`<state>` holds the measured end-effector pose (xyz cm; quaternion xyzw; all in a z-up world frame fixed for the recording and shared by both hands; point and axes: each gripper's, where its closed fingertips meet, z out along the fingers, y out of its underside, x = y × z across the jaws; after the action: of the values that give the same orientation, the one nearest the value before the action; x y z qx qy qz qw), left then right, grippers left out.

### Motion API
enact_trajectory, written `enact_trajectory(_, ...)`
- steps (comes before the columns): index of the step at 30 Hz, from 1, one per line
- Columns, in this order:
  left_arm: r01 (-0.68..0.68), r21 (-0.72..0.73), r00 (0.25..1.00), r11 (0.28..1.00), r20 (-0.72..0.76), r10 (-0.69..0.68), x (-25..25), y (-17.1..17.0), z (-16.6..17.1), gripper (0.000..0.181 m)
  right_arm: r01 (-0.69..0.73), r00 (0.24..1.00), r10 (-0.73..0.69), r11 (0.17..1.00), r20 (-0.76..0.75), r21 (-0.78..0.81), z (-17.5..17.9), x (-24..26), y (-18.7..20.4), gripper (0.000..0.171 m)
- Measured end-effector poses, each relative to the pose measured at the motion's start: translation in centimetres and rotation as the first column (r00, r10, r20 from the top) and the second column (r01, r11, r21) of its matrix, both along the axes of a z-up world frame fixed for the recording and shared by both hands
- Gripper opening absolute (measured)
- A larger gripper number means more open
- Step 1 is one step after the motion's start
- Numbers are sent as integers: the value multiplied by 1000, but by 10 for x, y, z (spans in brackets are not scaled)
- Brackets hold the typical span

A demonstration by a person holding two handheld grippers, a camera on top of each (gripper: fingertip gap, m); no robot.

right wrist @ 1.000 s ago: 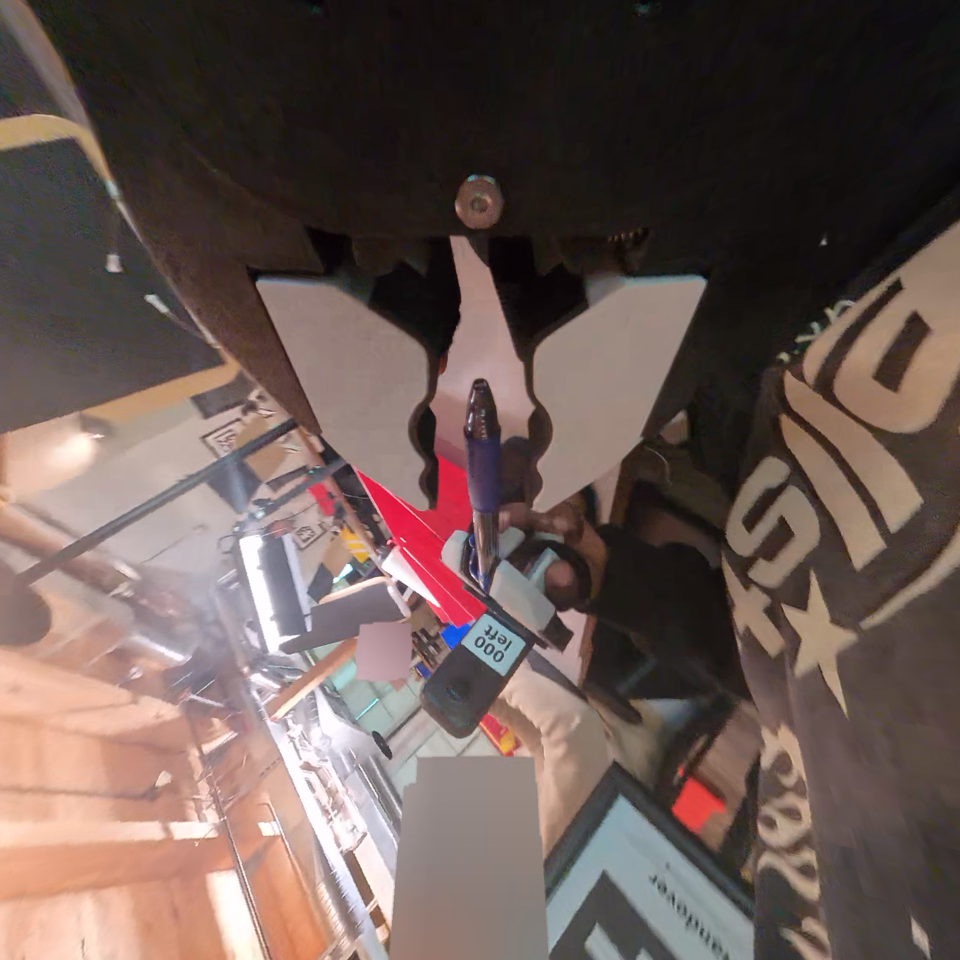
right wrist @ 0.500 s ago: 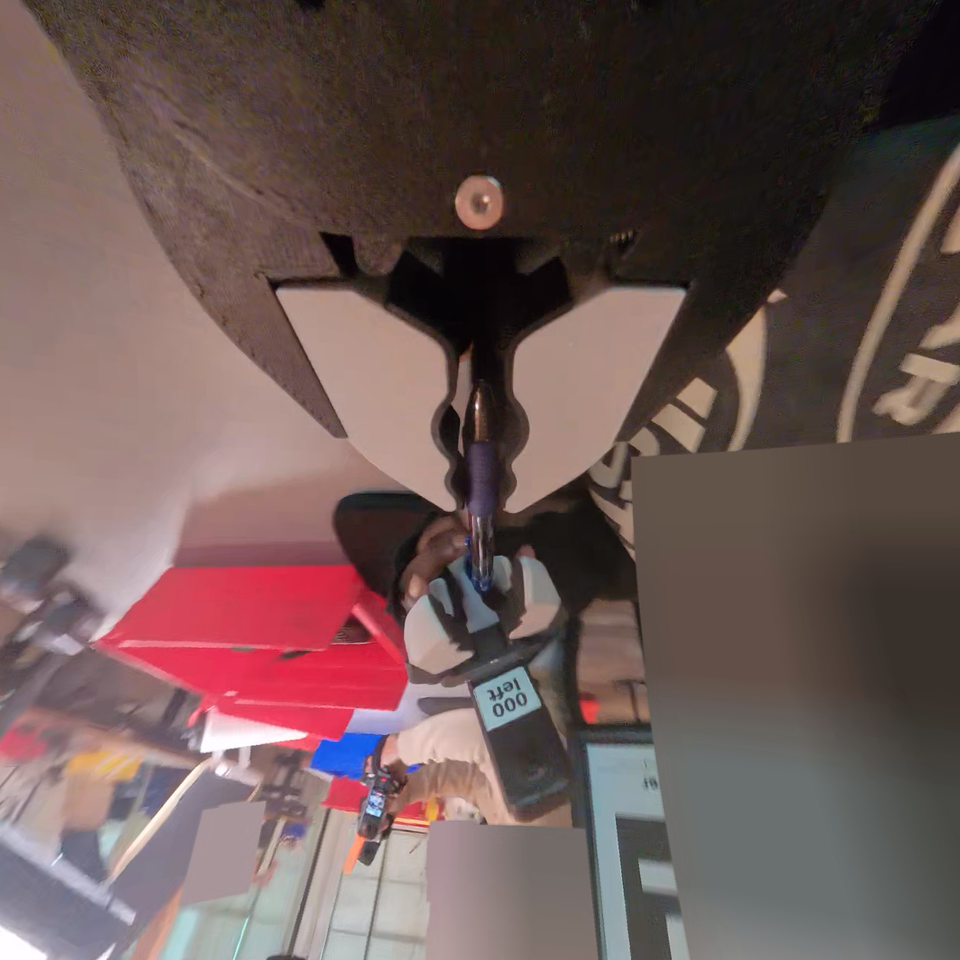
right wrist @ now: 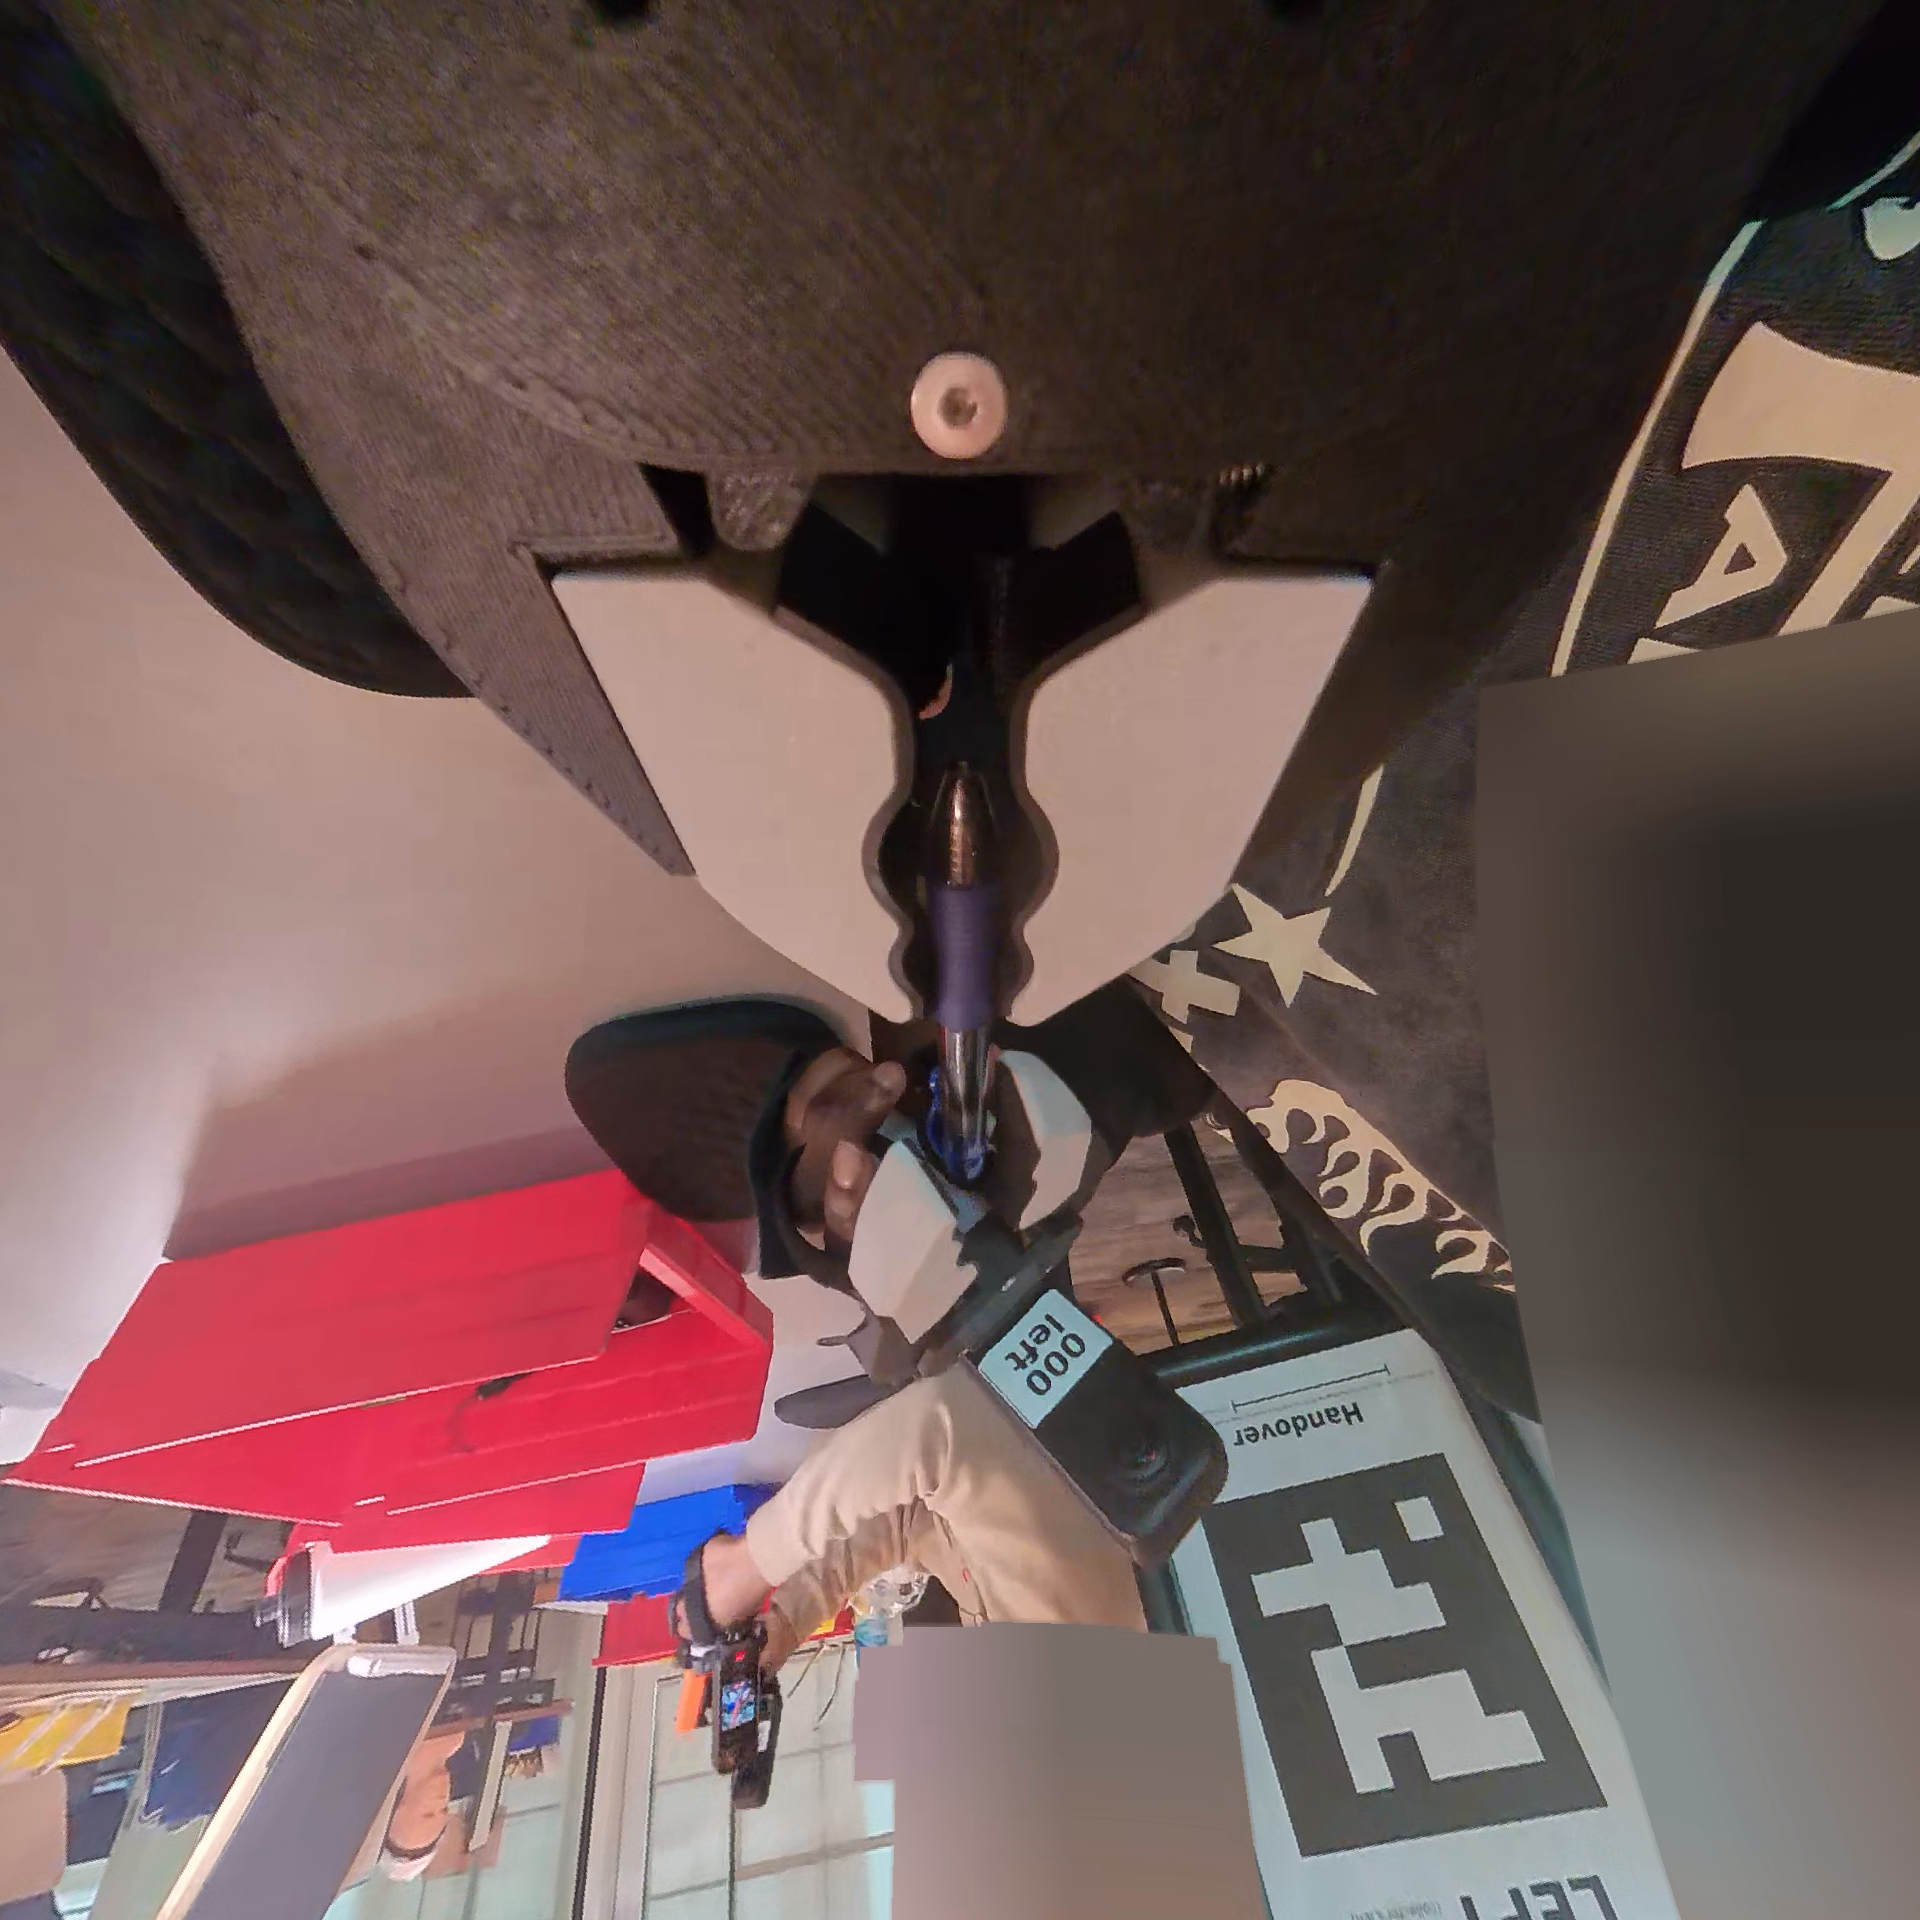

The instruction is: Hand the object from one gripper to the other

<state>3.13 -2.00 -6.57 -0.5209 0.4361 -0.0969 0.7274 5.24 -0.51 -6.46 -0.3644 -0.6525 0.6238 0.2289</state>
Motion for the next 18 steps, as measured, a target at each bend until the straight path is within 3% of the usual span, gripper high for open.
enact_trajectory(6,-10,-28,1000,1000,-25,9,0,1,-4,11,-13,1000,14,999,17,-42,1,1,0,13)
enact_trajectory(9,56,-102,996,993,82,-48,1,-1,1,11,-29,999,29,999,-39,-17,4,2,-2,13)
enact_trajectory(10,90,-136,989,987,126,-73,0,-2,3,11,-24,995,26,999,-93,24,6,2,-2,15)
enact_trajectory(12,137,-199,975,970,202,-97,-3,-1,3,11,46,971,-10,989,-239,143,12,2,0,37)
enact_trajectory(14,200,-242,954,949,268,-132,-2,-2,4,10,136,934,-21,944,-356,300,13,3,1,37)
enact_trajectory(18,279,-267,926,922,330,-185,1,-7,6,11,244,903,7,815,-429,526,5,3,-1,34)
